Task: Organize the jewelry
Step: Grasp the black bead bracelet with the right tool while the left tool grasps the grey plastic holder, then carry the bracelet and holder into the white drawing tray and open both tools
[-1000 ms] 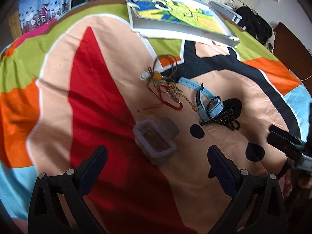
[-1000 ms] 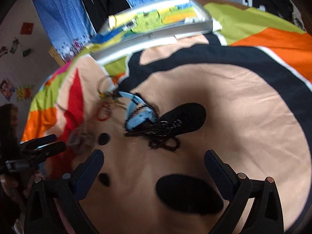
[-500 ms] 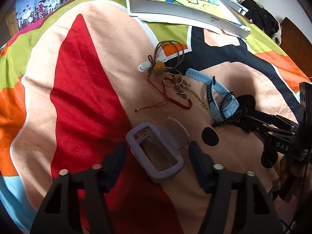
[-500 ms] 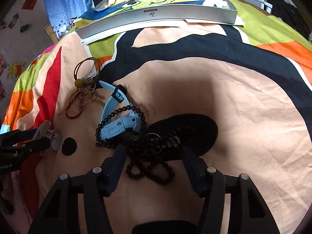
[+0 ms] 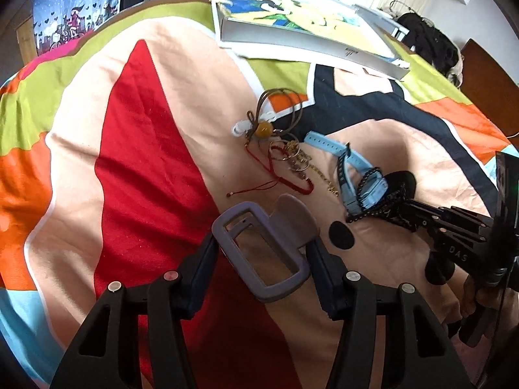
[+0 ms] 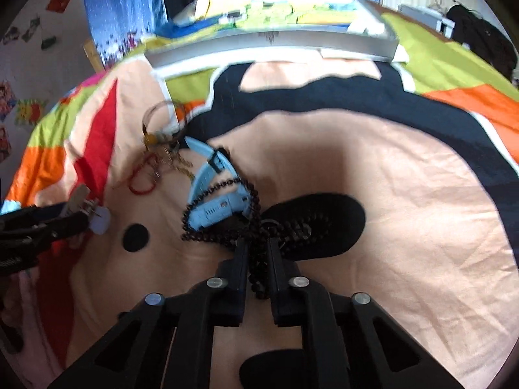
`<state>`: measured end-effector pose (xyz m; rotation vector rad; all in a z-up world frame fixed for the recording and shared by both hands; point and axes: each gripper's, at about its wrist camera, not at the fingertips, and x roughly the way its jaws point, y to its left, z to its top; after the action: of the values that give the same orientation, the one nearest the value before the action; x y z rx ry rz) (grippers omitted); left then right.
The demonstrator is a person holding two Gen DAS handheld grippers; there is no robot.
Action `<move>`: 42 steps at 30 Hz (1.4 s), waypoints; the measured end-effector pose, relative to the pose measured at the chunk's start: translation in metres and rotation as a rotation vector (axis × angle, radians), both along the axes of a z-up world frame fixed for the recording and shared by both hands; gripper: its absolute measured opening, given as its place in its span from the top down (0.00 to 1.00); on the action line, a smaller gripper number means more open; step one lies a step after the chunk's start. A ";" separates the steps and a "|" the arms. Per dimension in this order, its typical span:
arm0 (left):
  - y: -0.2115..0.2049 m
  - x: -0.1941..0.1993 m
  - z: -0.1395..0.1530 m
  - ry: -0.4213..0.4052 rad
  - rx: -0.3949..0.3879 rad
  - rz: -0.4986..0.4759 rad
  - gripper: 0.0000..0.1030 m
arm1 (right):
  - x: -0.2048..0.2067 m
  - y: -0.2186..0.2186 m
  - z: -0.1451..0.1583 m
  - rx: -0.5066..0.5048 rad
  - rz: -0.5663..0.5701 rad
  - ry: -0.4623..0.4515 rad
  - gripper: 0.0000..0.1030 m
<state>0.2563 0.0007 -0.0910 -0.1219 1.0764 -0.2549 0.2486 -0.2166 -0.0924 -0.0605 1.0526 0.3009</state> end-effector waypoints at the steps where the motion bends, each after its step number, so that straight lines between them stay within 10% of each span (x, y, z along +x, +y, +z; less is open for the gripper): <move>1: -0.002 0.000 0.001 -0.006 -0.002 -0.004 0.52 | -0.003 -0.002 0.008 0.013 -0.006 -0.023 0.94; 24: -0.025 -0.001 0.067 -0.224 -0.124 -0.088 0.52 | -0.009 0.013 0.124 0.258 -0.001 -0.382 0.94; 33: -0.012 0.102 0.112 -0.372 -0.168 -0.012 0.52 | 0.079 0.038 0.160 0.294 0.045 -0.496 0.94; 42: 0.013 0.196 0.090 -0.437 -0.196 0.047 0.52 | 0.178 0.046 0.118 0.327 -0.015 -0.450 0.94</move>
<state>0.4520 0.0135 -0.0011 -0.2548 0.6121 -0.3269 0.4264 -0.1703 0.0260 0.1680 0.5488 0.4197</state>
